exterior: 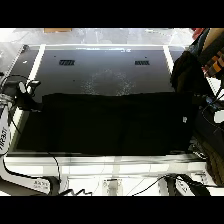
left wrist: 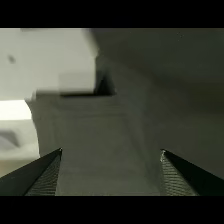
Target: Fold the clothes and pants, and hang the long-sleeved shirts on hangers.
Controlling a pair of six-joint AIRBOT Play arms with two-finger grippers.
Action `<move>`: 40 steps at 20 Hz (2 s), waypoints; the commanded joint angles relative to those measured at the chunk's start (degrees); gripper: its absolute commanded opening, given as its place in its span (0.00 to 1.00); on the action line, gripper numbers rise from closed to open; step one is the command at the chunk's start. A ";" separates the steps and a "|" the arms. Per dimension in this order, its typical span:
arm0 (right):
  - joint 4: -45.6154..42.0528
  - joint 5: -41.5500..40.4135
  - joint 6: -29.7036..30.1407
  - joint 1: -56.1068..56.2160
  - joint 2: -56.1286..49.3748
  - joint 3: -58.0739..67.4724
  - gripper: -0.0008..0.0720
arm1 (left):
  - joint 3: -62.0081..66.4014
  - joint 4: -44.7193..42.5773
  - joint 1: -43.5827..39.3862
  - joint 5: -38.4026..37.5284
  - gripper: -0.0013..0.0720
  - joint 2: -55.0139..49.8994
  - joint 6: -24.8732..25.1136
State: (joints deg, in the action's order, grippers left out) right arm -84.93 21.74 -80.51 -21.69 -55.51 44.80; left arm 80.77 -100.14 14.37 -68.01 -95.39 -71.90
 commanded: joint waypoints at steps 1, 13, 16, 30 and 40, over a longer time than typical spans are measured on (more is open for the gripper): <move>0.07 -0.09 0.02 -0.04 -0.02 0.07 0.04 | -0.24 -1.49 1.07 1.92 0.99 -0.87 -7.82; 0.07 -0.17 0.02 -0.04 -0.02 0.07 0.04 | 8.81 42.95 11.26 13.40 0.84 -7.48 0.31; 0.07 -0.15 0.02 -0.04 -0.02 0.07 0.04 | 8.85 45.31 12.70 13.40 0.84 -10.27 5.35; 0.94 -0.15 0.02 -0.04 -0.04 0.07 0.04 | 8.85 42.62 9.55 14.80 0.71 -12.96 12.83; 0.92 -0.13 0.02 -0.04 -0.04 0.07 0.04 | 8.85 22.14 3.78 23.21 0.79 -13.11 -3.15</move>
State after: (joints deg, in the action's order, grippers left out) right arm -84.03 21.58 -80.49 -21.69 -55.51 44.80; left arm 89.58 -72.90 18.55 -47.11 -108.60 -68.25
